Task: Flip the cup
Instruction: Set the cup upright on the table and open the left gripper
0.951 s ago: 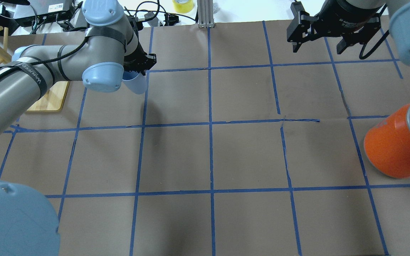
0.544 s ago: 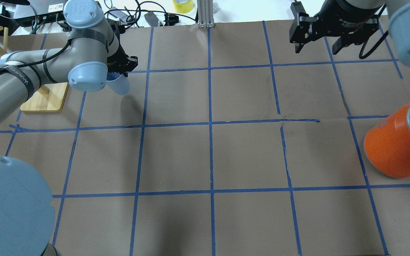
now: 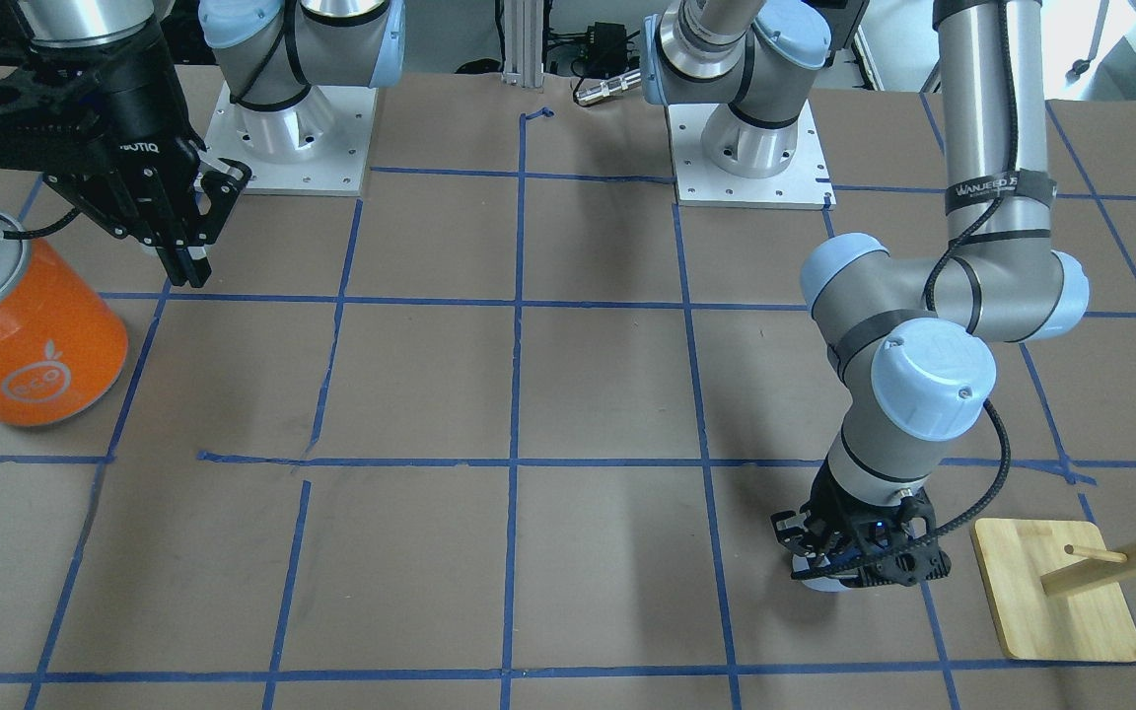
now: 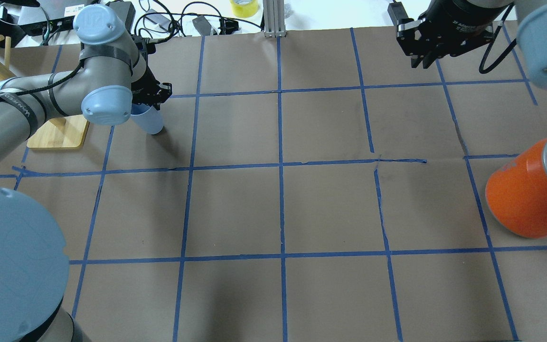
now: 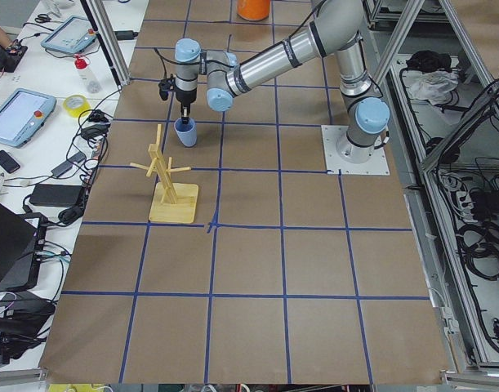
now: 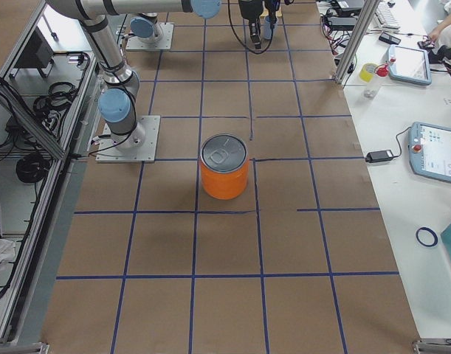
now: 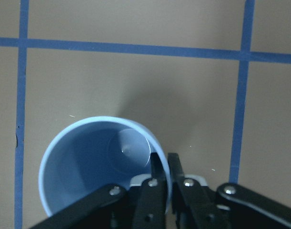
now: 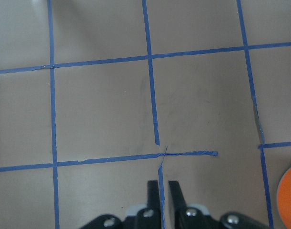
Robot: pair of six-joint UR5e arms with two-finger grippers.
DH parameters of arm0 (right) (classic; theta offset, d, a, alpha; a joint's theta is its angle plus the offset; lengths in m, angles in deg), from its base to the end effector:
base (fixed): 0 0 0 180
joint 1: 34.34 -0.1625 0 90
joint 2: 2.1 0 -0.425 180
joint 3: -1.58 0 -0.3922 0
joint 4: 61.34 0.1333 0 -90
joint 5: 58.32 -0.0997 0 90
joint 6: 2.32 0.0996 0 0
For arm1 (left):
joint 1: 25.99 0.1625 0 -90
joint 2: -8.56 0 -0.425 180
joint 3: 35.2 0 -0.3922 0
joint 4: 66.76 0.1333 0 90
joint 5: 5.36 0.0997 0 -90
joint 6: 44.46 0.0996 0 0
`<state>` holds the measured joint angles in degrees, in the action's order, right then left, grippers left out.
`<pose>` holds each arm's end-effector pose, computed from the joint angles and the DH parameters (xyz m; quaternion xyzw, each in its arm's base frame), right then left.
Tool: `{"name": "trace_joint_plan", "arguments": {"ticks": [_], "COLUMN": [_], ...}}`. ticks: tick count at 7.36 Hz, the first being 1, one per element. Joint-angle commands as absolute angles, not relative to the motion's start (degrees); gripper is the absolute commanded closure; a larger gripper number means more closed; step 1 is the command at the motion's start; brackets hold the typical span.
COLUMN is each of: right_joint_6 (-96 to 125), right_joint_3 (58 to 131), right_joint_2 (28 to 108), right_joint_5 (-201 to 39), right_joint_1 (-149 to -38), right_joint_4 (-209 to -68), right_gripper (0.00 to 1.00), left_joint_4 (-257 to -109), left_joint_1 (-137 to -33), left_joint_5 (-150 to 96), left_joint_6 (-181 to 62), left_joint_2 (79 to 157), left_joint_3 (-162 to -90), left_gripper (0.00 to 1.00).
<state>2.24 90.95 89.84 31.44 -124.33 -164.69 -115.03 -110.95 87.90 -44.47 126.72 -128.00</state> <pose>0.1336 -0.5006 0.5364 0.0392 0.9896 -0.1383 0.0076 -0.0697 -0.6621 0.2564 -0.0465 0.9941 -0.0925 0.0324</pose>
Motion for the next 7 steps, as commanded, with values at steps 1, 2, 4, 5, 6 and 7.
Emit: {"name": "trace_joint_plan", "arguments": {"ticks": [1, 2, 4, 5, 6, 7], "right_joint_6": [2.2, 2.3, 2.5, 2.4, 2.0, 2.2], "right_joint_3": [91.0, 91.0, 91.1, 91.2, 91.2, 91.3], "right_joint_2": [89.9, 89.9, 89.9, 89.9, 89.7, 89.9], "right_joint_5": [31.9, 31.5, 31.2, 31.2, 31.6, 31.5], "right_joint_1": [-124.3, -124.3, -124.3, -124.3, -124.3, -124.3], "right_joint_4": [-164.9, -164.7, -164.4, -164.3, -164.3, -164.3], "right_gripper": [0.85, 0.39, 0.0, 0.0, 0.0, 0.0], "left_joint_4": [-115.5, -116.0, -132.1, -142.0, -146.4, -151.5], "left_joint_1": [-111.0, -111.2, -111.1, -111.1, -111.2, -111.4], "left_joint_5": [85.9, 83.4, 84.1, 84.6, 84.4, 84.4], "left_joint_6": [-44.9, -45.1, -48.0, -49.1, -48.9, -48.9], "left_joint_2": [125.6, 123.9, 118.6, 115.7, 112.4, 108.5], "left_joint_3": [-127.4, -127.1, -124.3, -120.1, -117.7, -117.6], "left_gripper": [0.0, 0.0, 0.0, 0.0, 0.0, 0.0]}}
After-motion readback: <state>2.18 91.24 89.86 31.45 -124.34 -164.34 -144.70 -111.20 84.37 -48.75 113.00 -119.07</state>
